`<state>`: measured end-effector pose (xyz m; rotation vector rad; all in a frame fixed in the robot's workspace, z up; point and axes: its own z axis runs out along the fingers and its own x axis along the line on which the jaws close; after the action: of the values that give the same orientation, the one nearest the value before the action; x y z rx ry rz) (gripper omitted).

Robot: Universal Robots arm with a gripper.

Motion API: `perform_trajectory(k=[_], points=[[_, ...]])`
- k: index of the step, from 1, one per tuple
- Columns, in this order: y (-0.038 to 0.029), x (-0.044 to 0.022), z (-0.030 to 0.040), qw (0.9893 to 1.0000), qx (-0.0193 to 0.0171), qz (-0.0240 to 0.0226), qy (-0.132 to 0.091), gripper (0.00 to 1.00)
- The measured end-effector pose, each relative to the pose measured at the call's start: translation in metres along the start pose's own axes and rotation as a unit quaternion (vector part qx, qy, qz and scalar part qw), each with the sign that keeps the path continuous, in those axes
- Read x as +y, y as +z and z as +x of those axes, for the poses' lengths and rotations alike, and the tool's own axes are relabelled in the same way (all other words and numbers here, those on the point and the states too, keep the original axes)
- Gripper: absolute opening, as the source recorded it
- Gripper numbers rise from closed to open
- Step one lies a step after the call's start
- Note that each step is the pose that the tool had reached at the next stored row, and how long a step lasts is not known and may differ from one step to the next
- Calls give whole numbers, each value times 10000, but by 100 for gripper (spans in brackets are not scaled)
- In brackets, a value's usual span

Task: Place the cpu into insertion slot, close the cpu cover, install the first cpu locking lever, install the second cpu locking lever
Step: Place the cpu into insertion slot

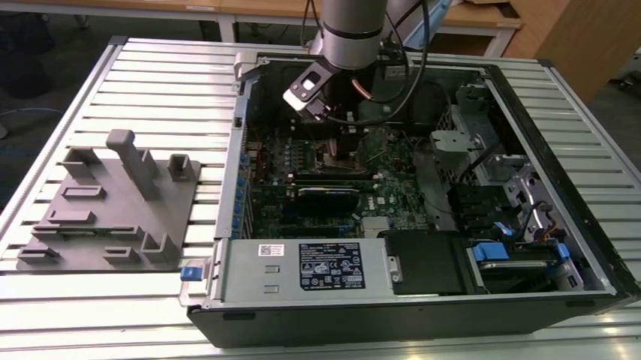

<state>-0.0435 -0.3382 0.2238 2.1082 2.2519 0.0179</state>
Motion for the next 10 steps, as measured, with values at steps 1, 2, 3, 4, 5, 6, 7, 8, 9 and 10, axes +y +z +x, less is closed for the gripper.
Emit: perform_trajectory(k=[1, 2, 3, 4, 5, 6, 7, 8, 9, 10], points=[[2, 0, 7, 10000, 1, 0, 2, 54], [5, 1, 9, 10000, 2, 0, 9, 54], [9, 1, 9, 10000, 2, 0, 27, 54], [11, 1, 10, 10000, 0, 2, 47, 54], [12, 0, 10, 10000, -2, 3, 59, 54], [15, 0, 10, 10000, -1, 3, 63, 54], [18, -1, 11, 10000, 1, 2, 64, 54], [22, -1, 11, 10000, 4, 2, 65, 54], [26, -1, 11, 10000, 5, 2, 65, 54], [28, -1, 11, 10000, 6, 2, 65, 54]])
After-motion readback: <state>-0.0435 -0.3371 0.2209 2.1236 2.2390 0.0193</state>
